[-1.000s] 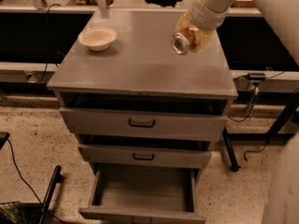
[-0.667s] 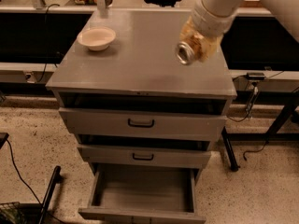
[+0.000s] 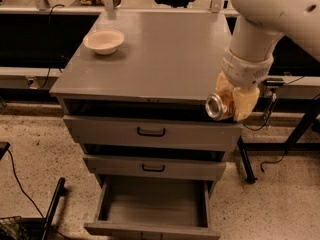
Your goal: Place orange can into bottom drawer
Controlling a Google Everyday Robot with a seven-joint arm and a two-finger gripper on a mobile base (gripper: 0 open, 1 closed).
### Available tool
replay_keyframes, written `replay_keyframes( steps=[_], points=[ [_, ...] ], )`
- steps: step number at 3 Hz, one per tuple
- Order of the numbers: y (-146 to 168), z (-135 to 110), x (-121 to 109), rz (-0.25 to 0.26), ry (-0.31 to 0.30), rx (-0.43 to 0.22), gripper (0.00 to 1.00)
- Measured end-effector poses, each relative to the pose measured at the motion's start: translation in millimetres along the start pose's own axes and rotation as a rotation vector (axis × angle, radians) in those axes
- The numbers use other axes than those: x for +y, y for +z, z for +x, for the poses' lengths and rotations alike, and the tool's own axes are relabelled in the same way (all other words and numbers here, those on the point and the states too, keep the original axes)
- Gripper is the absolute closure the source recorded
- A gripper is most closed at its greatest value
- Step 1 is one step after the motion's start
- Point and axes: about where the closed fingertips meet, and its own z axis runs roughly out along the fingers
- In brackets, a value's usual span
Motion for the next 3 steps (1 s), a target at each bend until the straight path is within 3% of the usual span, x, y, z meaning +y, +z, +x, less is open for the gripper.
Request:
replay_keyframes(
  steps=[1, 2, 3],
  points=[
    [33.7, -16.3, 32.8, -0.084, 0.086, -0.138, 1.0],
    [35.6, -29.9, 35.6, -0.078, 0.1, -0.212, 1.0],
    [37.9, -23.6, 35.3, -0.018, 0.141, -0.213, 1.0]
  ],
)
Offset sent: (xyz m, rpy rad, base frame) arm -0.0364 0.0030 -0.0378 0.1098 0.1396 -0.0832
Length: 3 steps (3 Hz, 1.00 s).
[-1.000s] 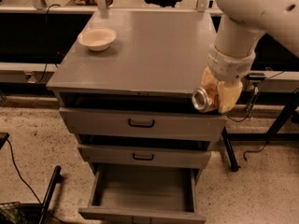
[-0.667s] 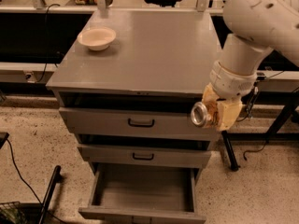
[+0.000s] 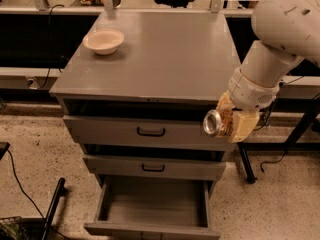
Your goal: Place orange can into bottom drawer
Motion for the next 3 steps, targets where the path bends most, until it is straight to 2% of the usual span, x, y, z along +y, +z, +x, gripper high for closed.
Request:
replay_keyframes(
  steps=[1, 2, 3],
  points=[
    [60.5, -1.0, 19.2, 0.073, 0.005, -0.183, 1.0],
    [132.2, 16.2, 44.8, 0.123, 0.097, -0.31, 1.0],
    [135.5, 33.4, 36.2, 0.208, 0.146, -0.307, 1.0]
  ],
)
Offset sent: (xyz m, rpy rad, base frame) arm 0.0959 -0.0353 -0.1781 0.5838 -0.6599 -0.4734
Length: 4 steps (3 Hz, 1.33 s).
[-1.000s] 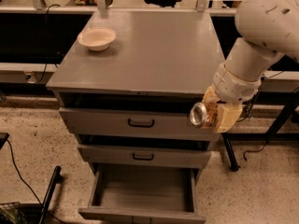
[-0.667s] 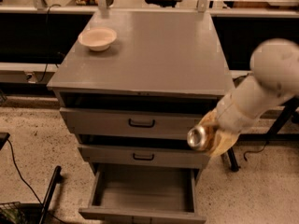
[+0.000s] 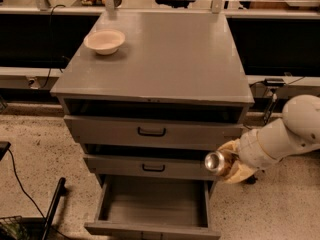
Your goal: Place orange can into bottom drawer
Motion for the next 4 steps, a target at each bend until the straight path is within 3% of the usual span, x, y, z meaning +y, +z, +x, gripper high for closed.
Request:
replay_keyframes(
  steps=[1, 2, 3, 4],
  points=[
    [0.4, -3.0, -0.9, -0.007, -0.007, 0.001, 1.0],
    [35.9, 7.7, -6.6, -0.012, 0.053, -0.034, 1.0],
    [150.2, 39.7, 22.4, -0.01, 0.229, -0.158, 1.0],
    [212.9, 54.6, 26.8, 0.067, 0.279, -0.203, 1.0]
  ],
)
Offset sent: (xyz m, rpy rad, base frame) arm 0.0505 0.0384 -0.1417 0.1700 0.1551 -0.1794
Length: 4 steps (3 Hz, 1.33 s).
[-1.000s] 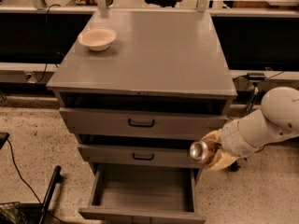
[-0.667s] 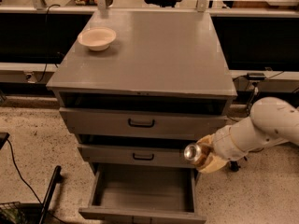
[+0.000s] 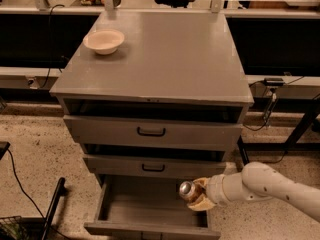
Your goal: Place orange can into bottom drawer
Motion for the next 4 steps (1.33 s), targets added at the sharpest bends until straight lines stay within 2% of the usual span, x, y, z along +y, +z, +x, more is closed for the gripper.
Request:
replay_keyframes(
  steps=[1, 2, 3, 4],
  points=[
    [3.8, 2.1, -17.4, 0.067, 0.006, -0.001, 1.0],
    [3.8, 2.1, -17.4, 0.067, 0.006, -0.001, 1.0],
    [33.7, 15.1, -26.8, 0.077, 0.016, 0.02, 1.0],
    [65.6, 35.1, -39.7, 0.096, 0.043, 0.071, 1.0]
  ],
)
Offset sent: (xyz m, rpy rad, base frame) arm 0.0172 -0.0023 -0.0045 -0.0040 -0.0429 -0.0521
